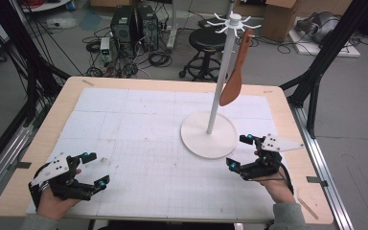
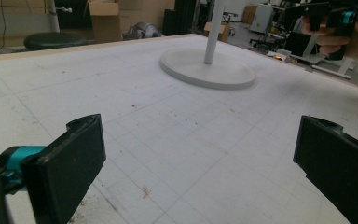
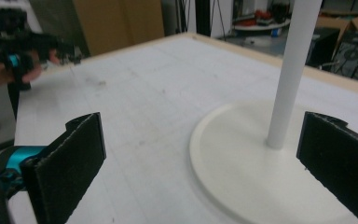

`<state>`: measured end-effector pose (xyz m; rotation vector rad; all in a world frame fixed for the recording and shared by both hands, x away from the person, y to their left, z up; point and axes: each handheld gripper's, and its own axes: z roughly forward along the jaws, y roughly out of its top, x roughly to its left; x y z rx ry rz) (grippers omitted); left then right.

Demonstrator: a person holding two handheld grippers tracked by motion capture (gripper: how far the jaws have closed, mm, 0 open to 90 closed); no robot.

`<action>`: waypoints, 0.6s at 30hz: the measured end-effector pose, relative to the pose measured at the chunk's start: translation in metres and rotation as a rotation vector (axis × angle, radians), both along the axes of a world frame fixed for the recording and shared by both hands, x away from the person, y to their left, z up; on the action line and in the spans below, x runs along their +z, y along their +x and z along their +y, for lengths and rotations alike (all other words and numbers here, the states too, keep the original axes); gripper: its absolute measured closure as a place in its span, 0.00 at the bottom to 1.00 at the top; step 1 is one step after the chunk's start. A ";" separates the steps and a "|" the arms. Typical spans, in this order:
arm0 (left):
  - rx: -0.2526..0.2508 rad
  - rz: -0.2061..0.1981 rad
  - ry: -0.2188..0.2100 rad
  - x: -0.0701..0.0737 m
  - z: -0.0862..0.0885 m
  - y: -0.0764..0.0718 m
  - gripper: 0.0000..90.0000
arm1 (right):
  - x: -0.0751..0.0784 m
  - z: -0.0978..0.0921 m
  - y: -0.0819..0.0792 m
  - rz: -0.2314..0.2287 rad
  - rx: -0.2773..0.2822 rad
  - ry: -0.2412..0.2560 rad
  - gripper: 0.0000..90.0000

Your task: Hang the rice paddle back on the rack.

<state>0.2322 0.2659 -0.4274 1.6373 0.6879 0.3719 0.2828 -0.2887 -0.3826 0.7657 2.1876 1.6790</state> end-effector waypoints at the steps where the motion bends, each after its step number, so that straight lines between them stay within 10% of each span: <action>1: 0.001 -0.004 0.001 0.000 0.001 0.000 0.03 | -0.003 -0.001 -0.001 0.007 -0.002 -0.013 0.00; 18: -0.006 -0.006 0.003 0.001 0.000 -0.001 0.03 | -0.034 -0.029 -0.023 0.042 -0.058 0.033 0.00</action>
